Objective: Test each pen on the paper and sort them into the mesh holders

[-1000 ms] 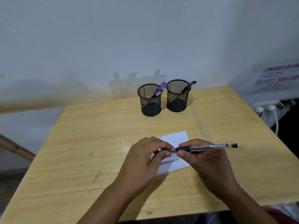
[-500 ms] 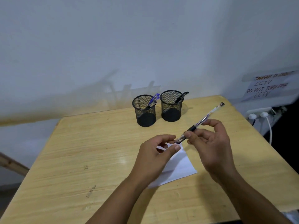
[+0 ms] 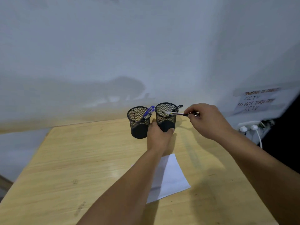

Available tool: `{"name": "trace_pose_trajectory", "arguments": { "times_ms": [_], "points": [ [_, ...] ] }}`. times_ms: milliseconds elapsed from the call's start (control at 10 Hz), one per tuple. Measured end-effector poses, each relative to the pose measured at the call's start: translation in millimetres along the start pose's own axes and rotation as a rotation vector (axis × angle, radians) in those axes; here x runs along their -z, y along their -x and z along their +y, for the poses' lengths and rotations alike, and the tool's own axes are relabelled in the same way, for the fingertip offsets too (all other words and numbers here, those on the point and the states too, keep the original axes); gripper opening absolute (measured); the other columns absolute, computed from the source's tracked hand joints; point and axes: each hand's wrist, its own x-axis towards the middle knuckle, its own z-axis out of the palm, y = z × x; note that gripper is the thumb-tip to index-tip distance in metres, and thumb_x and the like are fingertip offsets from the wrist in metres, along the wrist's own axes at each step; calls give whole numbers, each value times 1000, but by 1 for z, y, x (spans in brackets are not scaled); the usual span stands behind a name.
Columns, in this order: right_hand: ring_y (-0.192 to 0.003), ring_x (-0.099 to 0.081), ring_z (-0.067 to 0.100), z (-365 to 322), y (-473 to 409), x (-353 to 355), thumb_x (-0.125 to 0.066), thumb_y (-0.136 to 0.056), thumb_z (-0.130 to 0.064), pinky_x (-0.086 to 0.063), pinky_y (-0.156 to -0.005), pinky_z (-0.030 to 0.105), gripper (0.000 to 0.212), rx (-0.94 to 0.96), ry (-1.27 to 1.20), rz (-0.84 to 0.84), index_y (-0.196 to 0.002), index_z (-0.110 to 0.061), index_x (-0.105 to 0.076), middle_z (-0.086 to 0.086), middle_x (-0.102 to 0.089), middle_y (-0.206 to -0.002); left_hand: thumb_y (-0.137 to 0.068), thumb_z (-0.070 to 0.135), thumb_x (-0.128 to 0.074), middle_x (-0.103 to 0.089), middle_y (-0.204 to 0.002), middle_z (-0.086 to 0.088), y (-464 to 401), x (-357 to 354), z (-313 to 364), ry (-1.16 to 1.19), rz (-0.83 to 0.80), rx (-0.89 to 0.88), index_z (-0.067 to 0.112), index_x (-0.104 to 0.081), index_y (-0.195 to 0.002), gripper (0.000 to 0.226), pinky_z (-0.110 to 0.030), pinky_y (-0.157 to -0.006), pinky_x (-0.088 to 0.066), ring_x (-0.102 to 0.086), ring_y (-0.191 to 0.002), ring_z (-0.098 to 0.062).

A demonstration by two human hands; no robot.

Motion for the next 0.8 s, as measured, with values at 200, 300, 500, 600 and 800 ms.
{"name": "trace_pose_trajectory", "arguments": {
  "times_ms": [200, 300, 500, 600, 800],
  "points": [
    [-86, -61, 22, -3, -33, -16, -64, -89, -19, -49, -75, 34, 8, 69, 127, -10, -96, -18, -68, 3, -71, -94, -73, 45, -74, -66, -118, -9, -13, -19, -15, 50, 54, 2, 9, -54, -125, 67, -43, -97, -48, -58, -114, -28],
    [-93, -65, 25, -4, -44, -26, -67, -86, -22, -53, -80, 40, 5, 45, 125, -56, -91, -19, -67, 5, -70, -95, -75, 50, -70, -66, -120, -7, -13, -21, -20, 30, 79, 17, 11, -55, -128, 68, -44, -98, -48, -57, -116, -27],
    [-105, -62, 25, -11, -49, -37, -67, -88, -26, -50, -85, 36, 16, 30, 160, -86, -102, -19, -71, 5, -72, -106, -74, 54, -65, -67, -116, -5, -10, -22, -17, -3, 88, 10, 12, -56, -125, 66, -45, -94, -50, -58, -113, -28],
    [-111, -58, 26, -8, -41, -41, -63, -90, -36, -49, -86, 38, 26, 50, 256, 10, -112, -26, -69, -1, -70, -113, -73, 52, -65, -67, -115, -6, -15, -23, -21, -4, 57, 18, 11, -56, -125, 67, -45, -94, -50, -59, -111, -28],
    [-110, -58, 23, -4, -9, -51, -60, -89, -35, -45, -90, 40, 28, 84, 114, 305, -114, -25, -65, -6, -64, -121, -88, 31, -62, -63, -123, -12, 2, 7, -10, 32, -17, -49, 5, -57, -122, 43, -32, -91, -44, -56, -117, -30]
  ]
}}
